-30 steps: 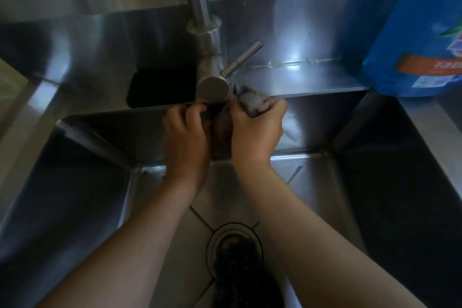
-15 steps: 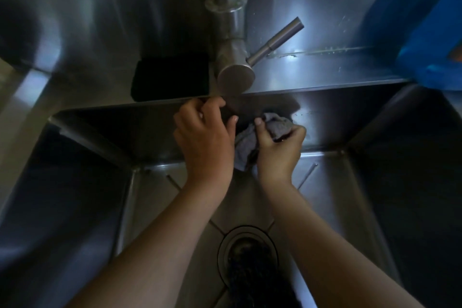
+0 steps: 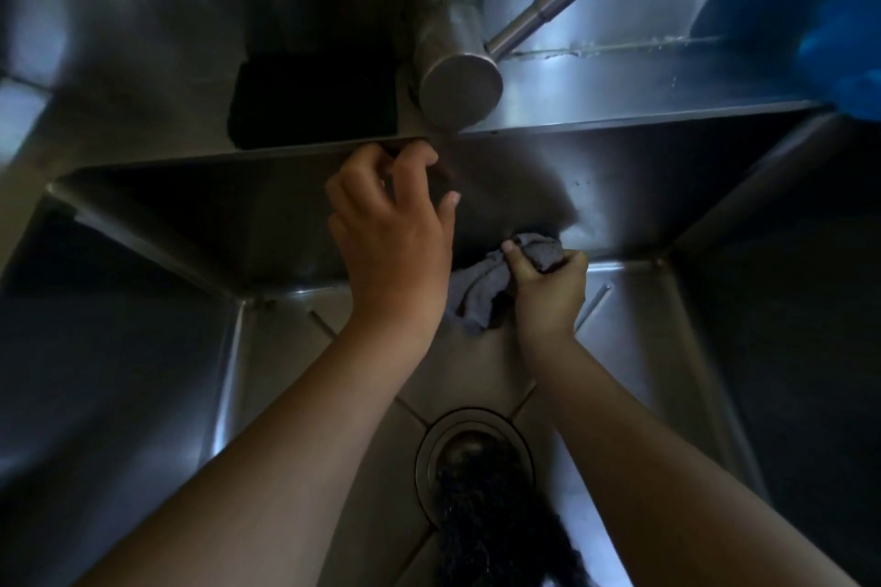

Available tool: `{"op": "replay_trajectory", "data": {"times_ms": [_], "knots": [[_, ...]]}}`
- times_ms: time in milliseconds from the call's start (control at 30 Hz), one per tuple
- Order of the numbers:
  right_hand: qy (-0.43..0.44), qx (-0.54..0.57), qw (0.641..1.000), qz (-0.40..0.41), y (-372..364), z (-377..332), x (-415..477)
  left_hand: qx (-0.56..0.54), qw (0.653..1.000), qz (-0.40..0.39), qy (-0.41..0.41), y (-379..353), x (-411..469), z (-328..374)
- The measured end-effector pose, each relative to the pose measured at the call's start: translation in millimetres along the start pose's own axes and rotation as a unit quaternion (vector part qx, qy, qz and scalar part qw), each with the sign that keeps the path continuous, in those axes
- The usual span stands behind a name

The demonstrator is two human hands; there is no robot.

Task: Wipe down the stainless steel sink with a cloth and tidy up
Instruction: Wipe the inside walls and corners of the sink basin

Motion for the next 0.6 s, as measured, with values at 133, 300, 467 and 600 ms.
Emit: {"op": "replay_trajectory", "data": {"times_ms": [133, 300, 467, 600], "knots": [[-0.012, 0.046, 0.999, 0.002, 2.3, -15.8, -7.4, 0.002, 1.0, -0.005, 0.002, -0.8, -0.4, -0.8], [0.004, 0.131, 0.991, 0.021, 6.4, -64.0, -30.0, 0.004, 1.0, -0.005, 0.001, -0.3, 1.1, 0.0], [0.027, 0.226, 0.974, 0.002, 2.4, -98.6, -47.0, 0.02, 1.0, 0.006, -0.022, 0.0, 0.1, 1.5], [0.073, 0.133, 0.988, 0.018, 3.0, -103.5, -51.2, 0.019, 0.999, 0.008, -0.024, -1.3, 0.2, 0.6]]}}
Point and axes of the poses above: each hand's wrist, its own x-axis towards the middle knuckle, its own y-axis out of the back of the hand, z = x × y, the point moved 9 cm from there along x, towards the middle knuckle, and after that the axes turned 6 degrees about -y, right-handed, at the moved point
